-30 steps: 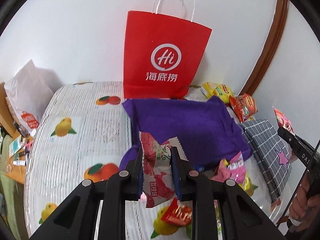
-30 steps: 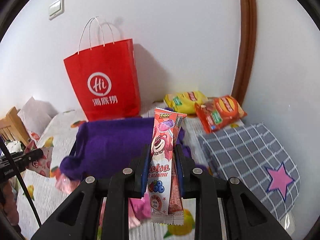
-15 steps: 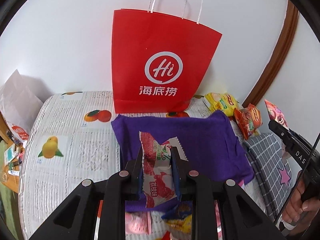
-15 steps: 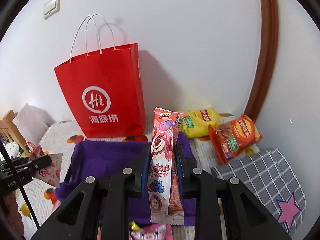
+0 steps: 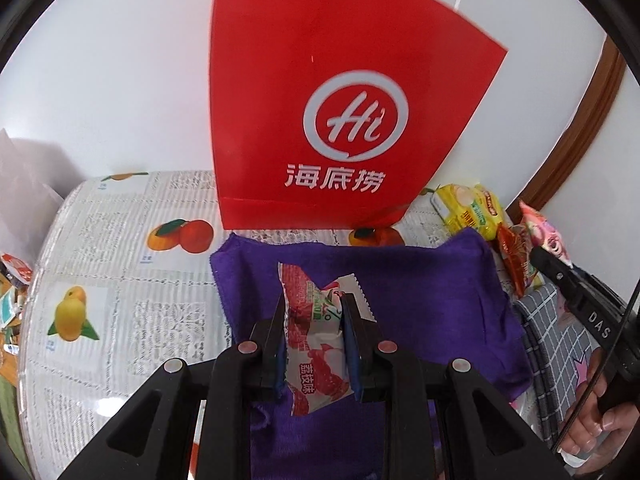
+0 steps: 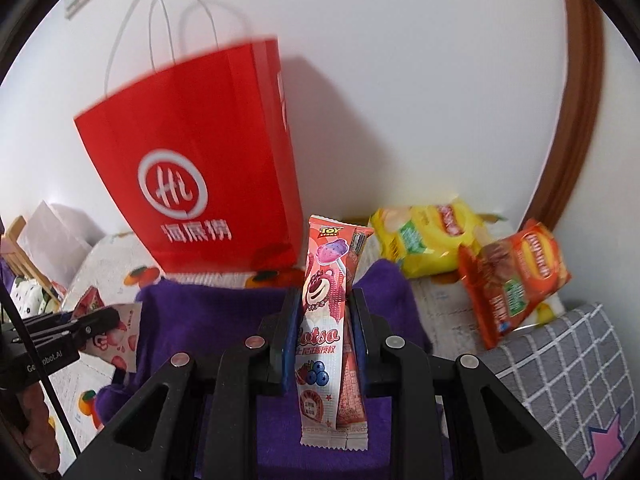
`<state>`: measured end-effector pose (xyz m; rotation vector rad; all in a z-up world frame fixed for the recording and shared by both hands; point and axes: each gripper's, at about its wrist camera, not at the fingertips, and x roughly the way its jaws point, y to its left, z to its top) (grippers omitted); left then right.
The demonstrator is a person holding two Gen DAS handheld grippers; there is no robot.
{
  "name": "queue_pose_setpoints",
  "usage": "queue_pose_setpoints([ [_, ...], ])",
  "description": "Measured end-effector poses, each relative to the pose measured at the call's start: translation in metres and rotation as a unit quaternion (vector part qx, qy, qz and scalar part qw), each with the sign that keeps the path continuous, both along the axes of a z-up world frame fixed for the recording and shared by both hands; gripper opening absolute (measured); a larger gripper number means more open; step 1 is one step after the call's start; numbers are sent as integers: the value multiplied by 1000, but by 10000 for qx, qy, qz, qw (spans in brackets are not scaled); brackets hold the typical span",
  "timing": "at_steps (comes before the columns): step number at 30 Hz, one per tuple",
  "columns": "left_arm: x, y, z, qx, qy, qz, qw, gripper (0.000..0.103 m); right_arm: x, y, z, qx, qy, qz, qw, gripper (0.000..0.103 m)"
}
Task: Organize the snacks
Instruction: 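Lower both held packets onto the purple towel and open both tools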
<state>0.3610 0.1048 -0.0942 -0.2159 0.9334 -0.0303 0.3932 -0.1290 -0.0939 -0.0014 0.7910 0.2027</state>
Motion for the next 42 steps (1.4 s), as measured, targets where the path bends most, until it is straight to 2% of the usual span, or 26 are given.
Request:
queue_pose_setpoints([
  [9, 22, -5, -28, 63, 195, -51, 9998, 22, 18, -3, -27, -250, 436, 194, 9985, 24],
  [17, 27, -7, -42, -53, 312, -105, 9994, 22, 34, -4, -62, -310, 1083, 260, 9933, 24],
  [30, 33, -3, -54, -75, 427, -50, 9990, 22, 44, -10, -84, -226, 1522, 169, 9879, 24],
  [40, 35, 0, -59, -189, 451, -33, 9988, 22, 50, -5, -96, -349, 1654, 145, 9855, 26],
  [41, 35, 0, -59, -192, 440, -42, 9988, 22, 50, -4, -96, -366, 1660, 164, 9853, 28],
  [42, 35, 0, -59, -188, 429, -56, 9989, 22, 50, -3, -95, -370, 1648, 189, 9854, 35],
])
